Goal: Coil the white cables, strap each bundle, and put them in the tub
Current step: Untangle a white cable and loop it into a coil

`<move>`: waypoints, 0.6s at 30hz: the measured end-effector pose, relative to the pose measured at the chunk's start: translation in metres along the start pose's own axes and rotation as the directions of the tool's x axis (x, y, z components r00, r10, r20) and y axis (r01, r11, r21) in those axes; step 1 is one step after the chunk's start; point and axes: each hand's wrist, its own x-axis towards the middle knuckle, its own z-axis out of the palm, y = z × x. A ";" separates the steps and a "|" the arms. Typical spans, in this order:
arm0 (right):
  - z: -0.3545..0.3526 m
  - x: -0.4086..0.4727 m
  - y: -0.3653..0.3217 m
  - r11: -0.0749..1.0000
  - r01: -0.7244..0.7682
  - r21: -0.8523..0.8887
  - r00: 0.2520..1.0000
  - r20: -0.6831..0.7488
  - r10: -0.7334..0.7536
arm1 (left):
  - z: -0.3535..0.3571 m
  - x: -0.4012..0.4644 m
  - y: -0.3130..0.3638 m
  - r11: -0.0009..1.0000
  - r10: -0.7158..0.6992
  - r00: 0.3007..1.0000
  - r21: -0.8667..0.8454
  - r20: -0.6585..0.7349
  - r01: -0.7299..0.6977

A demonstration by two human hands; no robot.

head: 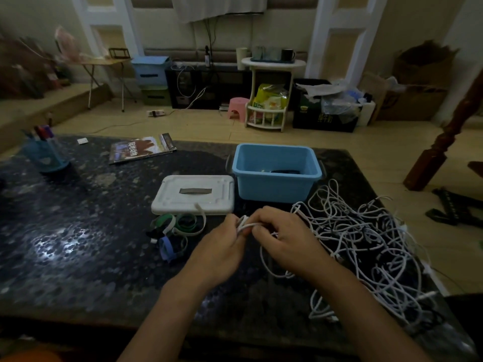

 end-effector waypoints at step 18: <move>-0.009 0.000 0.023 0.961 -0.138 -0.240 0.974 -0.207 0.088 | -0.002 -0.001 0.006 0.924 -0.042 0.998 -0.378 0.043 0.055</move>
